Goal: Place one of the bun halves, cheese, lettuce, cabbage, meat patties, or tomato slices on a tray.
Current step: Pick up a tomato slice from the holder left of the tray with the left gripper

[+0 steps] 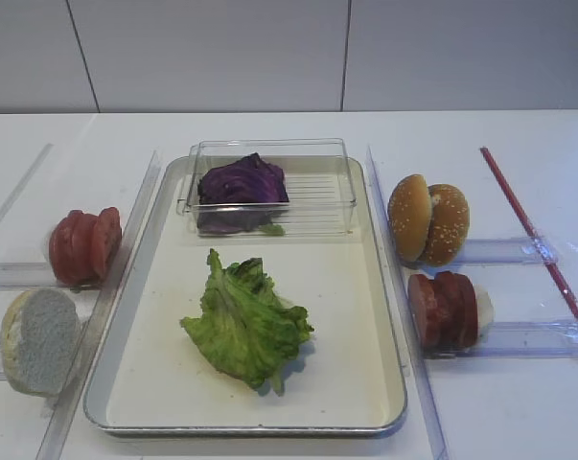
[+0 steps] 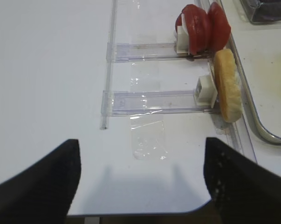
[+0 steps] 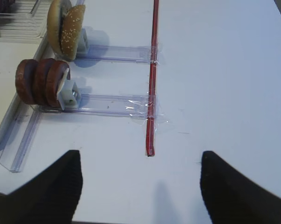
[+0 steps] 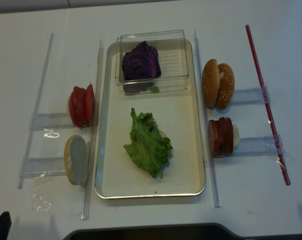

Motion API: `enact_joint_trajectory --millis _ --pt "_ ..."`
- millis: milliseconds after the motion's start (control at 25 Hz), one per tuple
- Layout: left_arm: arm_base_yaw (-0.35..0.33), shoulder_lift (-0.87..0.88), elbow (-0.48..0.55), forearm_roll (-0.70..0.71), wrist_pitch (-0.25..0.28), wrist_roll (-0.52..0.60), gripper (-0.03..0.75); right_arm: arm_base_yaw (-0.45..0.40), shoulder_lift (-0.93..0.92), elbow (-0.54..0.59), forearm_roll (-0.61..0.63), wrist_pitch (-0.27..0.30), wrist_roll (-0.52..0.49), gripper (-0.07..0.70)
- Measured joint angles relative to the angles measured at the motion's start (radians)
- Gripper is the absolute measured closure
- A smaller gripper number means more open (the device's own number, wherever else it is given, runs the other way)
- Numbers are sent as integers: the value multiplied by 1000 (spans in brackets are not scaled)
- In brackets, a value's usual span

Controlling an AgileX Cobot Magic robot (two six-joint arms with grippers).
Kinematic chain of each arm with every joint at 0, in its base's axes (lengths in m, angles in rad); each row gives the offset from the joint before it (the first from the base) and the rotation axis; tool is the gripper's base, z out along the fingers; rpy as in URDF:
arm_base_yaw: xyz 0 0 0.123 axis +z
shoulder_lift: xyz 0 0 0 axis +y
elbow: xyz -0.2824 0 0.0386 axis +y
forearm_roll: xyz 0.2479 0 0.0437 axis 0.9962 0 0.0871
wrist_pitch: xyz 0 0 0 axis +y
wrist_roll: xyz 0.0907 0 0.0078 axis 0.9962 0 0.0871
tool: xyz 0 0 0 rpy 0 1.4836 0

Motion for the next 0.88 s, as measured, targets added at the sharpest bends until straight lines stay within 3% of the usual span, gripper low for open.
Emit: enact_joint_trajectory --millis 880 --pt "0 0 0 18 0 0 173 0 0 0 0 0 0 69"
